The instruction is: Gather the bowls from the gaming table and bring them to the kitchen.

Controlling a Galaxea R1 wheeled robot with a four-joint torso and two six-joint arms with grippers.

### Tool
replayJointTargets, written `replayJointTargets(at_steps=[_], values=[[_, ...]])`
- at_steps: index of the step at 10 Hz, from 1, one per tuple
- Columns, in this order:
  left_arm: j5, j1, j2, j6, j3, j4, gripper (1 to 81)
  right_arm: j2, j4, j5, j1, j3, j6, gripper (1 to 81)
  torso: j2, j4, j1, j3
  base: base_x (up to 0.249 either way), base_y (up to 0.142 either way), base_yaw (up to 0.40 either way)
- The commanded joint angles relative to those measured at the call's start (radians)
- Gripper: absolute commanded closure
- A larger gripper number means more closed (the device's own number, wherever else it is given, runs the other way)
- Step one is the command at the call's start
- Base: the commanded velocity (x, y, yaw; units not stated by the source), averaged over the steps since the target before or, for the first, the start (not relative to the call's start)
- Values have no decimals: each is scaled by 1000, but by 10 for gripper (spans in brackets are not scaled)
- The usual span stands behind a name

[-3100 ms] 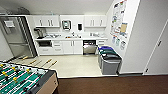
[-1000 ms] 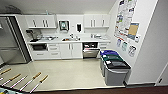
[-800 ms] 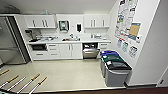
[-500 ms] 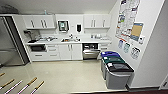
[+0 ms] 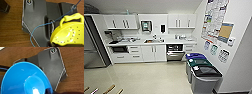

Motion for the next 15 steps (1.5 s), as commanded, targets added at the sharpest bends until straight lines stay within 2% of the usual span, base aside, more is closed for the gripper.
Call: replayJointTargets(at_steps=[1, 9, 15], values=[[52, -27, -6, 2, 0, -1, 811, -9, -13, -40, 31, -1, 1, 811, 0, 0, 0, 0, 231, 0, 0], [55, -26, -5, 2, 0, -3, 811, -1, -14, -43, 39, -1, -1, 811, 0, 0, 0, 0, 230, 0, 0], [54, -26, -5, 1, 0, -3, 811, 2, -14, -51, 40, -5, -5, 811, 0, 0, 1, 0, 184, 0, 0]])
